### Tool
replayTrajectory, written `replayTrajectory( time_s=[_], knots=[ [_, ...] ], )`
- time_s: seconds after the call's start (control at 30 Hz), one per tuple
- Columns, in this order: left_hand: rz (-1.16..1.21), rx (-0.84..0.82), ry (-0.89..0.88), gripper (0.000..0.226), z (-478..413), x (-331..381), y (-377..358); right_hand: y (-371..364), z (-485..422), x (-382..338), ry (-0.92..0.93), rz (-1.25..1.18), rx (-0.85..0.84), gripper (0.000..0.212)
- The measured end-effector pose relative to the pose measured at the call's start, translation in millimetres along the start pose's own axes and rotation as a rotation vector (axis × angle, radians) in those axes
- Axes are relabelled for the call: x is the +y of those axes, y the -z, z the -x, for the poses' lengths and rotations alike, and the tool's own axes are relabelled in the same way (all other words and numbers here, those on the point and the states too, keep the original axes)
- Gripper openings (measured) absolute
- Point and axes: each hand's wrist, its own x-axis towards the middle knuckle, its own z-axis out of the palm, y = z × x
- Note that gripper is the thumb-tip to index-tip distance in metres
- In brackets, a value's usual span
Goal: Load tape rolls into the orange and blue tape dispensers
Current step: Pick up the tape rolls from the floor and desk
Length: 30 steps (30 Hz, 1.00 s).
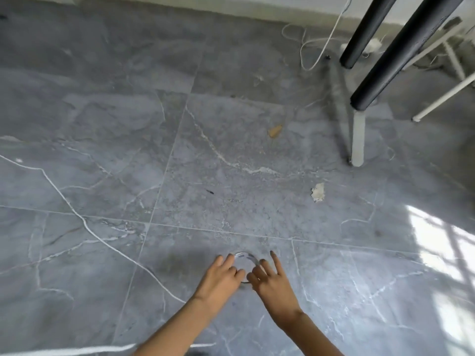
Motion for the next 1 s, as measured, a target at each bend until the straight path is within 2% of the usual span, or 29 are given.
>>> replayTrajectory(
  time_s=[0.07,0.13,0.23,0.3,0.4,0.57,0.63,0.7,0.77,0.87,1.0],
  knots=[
    [0.02,-0.045,-0.028,0.045,30.5,-3.1,72.7,64.7,14.4,3.8,-0.021,0.008,0.102,0.035],
    [-0.052,-0.131,-0.073,0.037,67.0,-3.5,167.0,144.9,32.8,5.8,-0.035,0.011,0.207,0.031],
    [-0.024,-0.121,-0.103,0.033,121.2,-5.5,293.0,275.5,58.4,10.9,-0.047,0.02,0.32,0.028],
    [-0.036,-0.03,-0.035,0.033,159.6,-13.2,377.4,364.8,75.6,14.2,-0.028,0.015,0.386,0.025],
    [-0.02,0.098,0.002,0.05,203.5,-22.4,468.5,488.4,98.8,17.8,-0.04,0.003,0.472,0.03],
    [-0.114,0.291,0.025,0.039,264.3,-24.5,638.7,652.5,119.0,22.3,-0.052,-0.096,0.61,0.031],
    [-0.125,0.324,0.047,0.035,280.8,-21.6,685.2,705.8,126.1,19.7,-0.046,-0.119,0.63,0.037],
    [-0.101,0.232,0.054,0.03,292.6,-20.1,721.3,746.0,130.8,17.2,-0.054,-0.118,0.626,0.041],
    [-0.112,0.248,0.116,0.023,293.6,-24.4,748.8,779.6,128.6,19.9,-0.09,-0.106,0.628,0.041],
    [-0.193,0.338,0.116,0.03,286.5,-30.0,773.1,805.7,122.0,28.4,-0.145,-0.096,0.622,0.034],
    [-0.242,0.33,0.098,0.024,275.8,-26.1,790.8,810.7,122.0,48.5,-0.171,-0.088,0.586,0.036]
  ],
)
